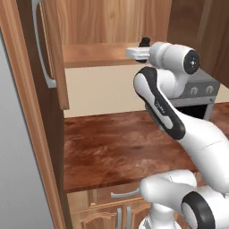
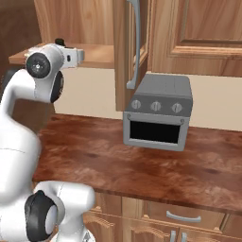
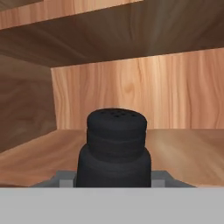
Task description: Retrieve the shaker from the cabinet and place it next the steak on a plate on the dining table.
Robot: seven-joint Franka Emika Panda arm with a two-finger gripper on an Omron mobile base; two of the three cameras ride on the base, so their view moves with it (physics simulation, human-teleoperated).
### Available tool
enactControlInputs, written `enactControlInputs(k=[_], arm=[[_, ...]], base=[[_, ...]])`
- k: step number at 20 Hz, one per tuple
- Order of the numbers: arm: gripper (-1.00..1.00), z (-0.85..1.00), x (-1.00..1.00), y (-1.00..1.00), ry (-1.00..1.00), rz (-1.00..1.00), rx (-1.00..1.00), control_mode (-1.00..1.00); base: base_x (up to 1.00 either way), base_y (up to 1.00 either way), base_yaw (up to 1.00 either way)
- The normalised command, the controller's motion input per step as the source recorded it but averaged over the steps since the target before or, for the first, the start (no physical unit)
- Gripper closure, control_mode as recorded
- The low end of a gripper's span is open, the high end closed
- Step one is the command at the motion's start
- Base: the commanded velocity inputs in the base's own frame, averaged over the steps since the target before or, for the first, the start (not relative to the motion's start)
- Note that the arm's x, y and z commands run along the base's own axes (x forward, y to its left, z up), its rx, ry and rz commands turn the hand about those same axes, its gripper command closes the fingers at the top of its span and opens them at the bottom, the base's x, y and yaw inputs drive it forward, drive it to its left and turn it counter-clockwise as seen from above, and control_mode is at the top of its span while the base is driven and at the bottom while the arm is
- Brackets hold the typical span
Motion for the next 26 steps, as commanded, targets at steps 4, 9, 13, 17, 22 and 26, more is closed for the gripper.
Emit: enactControlInputs(k=[4,9,13,17,22,26], arm=[[1.00,-0.04,-1.00,-0.39,0.17,0.00,0.00,-1.00],[1.00,-0.37,-1.00,-0.22,0.11,0.00,0.00,-1.00],[1.00,-0.45,-1.00,-0.13,0.11,0.00,0.00,-1.00],[1.00,-0.77,-1.00,-0.01,0.07,-0.01,0.00,-1.00],[1.00,-0.40,-0.40,0.00,0.05,-0.01,-0.01,1.00],[1.00,0.00,0.00,0.00,0.00,0.00,0.00,1.00]], base=[[0.00,0.00,0.00],[0.00,0.00,0.00],[0.00,0.00,0.00],[0.00,0.00,0.00],[-0.60,-0.13,-0.01],[-1.00,-0.31,0.00]])
